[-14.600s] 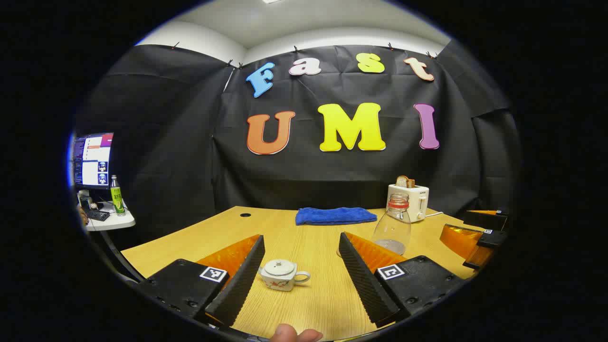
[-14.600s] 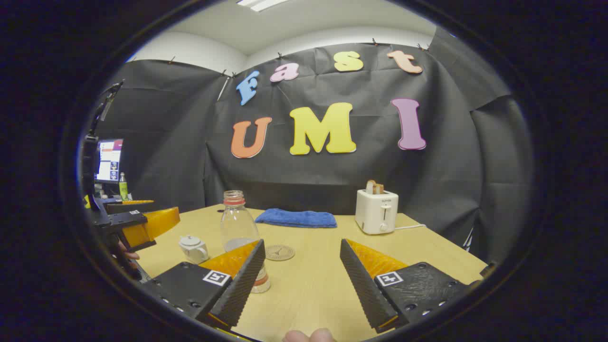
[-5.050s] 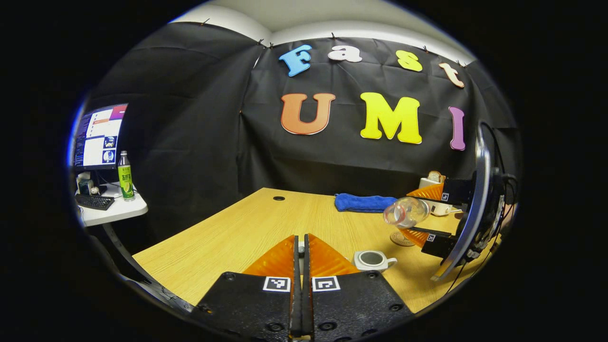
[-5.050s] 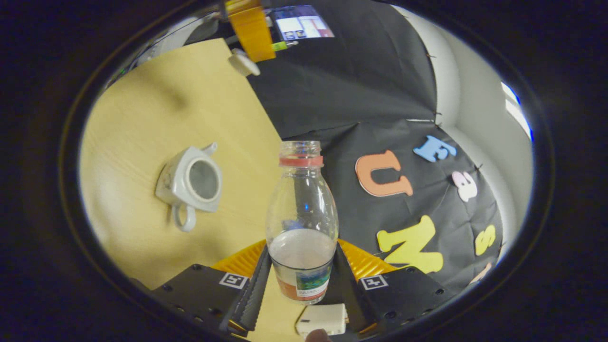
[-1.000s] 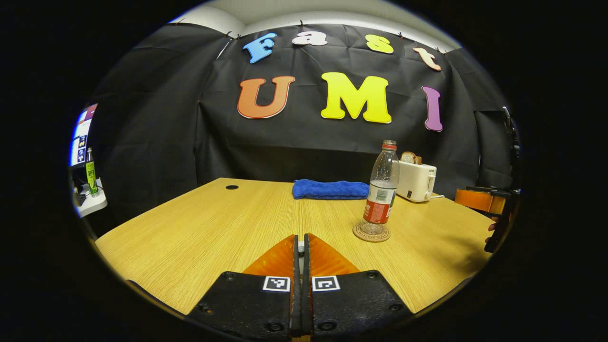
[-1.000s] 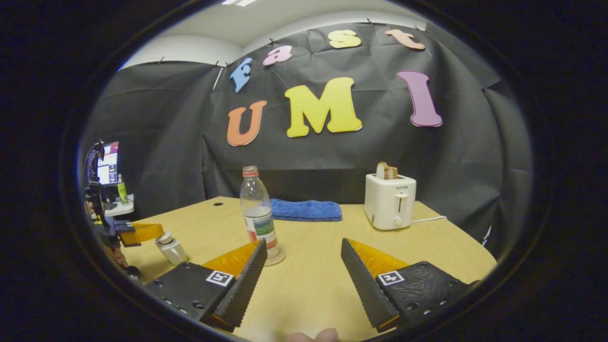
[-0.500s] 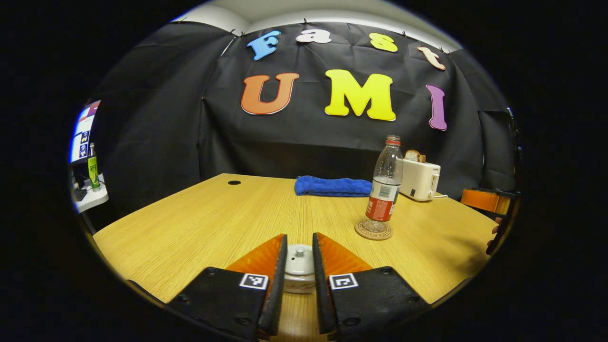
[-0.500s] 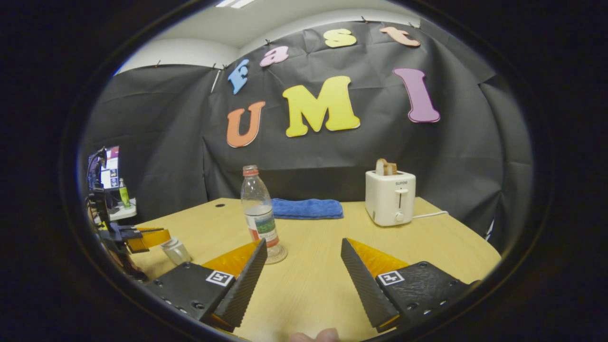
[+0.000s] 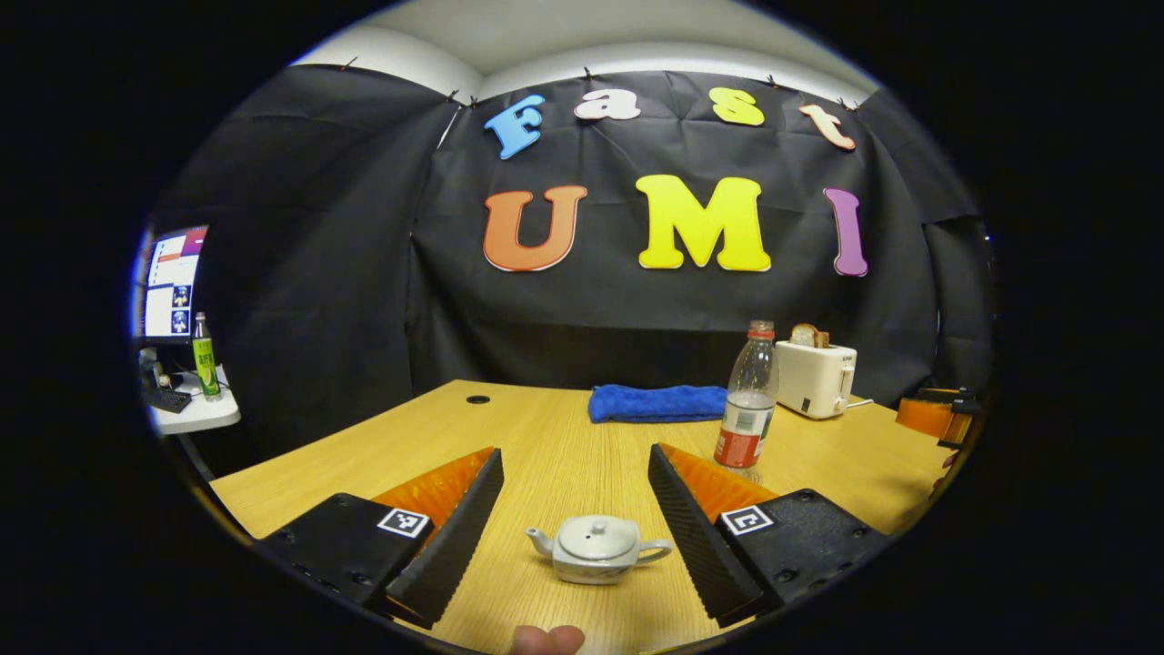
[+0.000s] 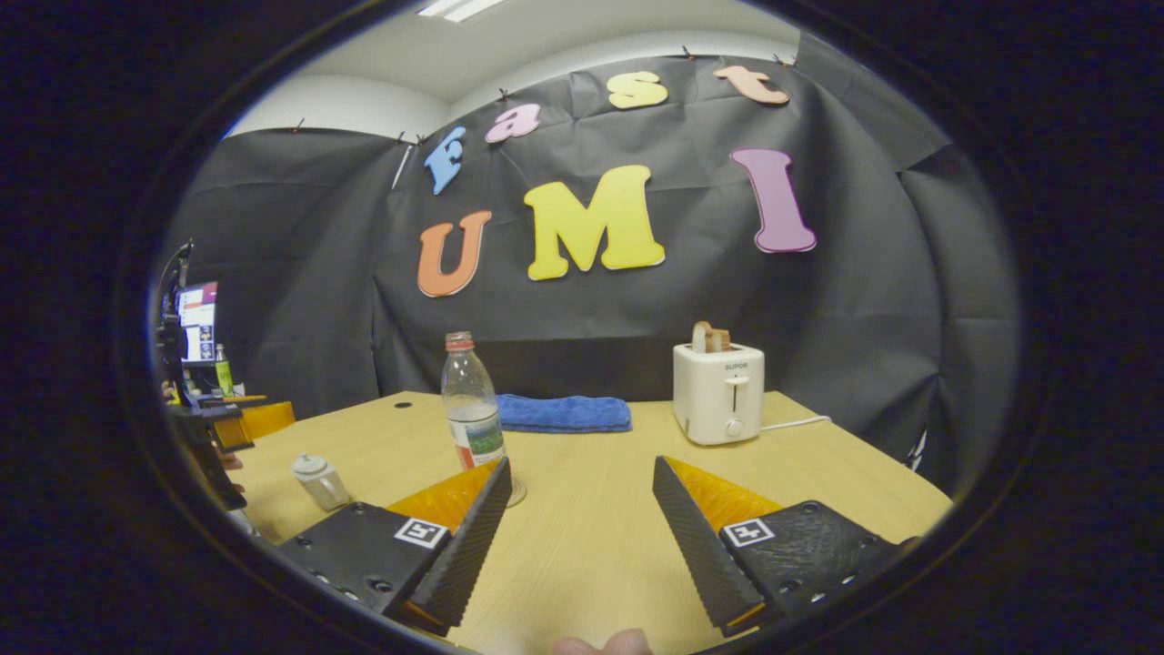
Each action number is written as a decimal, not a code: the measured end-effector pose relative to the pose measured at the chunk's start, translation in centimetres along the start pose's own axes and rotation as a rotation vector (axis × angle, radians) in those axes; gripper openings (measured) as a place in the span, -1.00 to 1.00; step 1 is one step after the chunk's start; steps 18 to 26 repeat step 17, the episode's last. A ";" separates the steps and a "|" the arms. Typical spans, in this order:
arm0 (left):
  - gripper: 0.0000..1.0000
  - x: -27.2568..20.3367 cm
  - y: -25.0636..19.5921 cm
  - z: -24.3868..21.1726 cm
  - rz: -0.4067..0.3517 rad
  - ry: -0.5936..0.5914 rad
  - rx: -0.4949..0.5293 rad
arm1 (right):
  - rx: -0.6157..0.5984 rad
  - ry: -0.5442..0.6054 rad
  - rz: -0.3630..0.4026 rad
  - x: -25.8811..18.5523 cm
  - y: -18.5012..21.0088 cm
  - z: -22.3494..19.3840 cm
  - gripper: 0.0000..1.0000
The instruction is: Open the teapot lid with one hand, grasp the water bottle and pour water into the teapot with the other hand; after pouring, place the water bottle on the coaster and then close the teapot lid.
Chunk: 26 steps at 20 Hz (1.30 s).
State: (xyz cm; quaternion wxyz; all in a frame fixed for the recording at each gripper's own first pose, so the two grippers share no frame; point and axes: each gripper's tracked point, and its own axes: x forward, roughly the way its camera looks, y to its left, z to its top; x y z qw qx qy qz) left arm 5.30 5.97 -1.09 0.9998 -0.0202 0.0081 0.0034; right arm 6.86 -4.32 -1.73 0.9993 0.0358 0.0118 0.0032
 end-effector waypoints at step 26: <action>0.98 -6.3 -11.0 5.7 -0.052 -0.129 0.079 | -0.071 -0.173 -0.141 -8.2 -0.8 5.8 0.86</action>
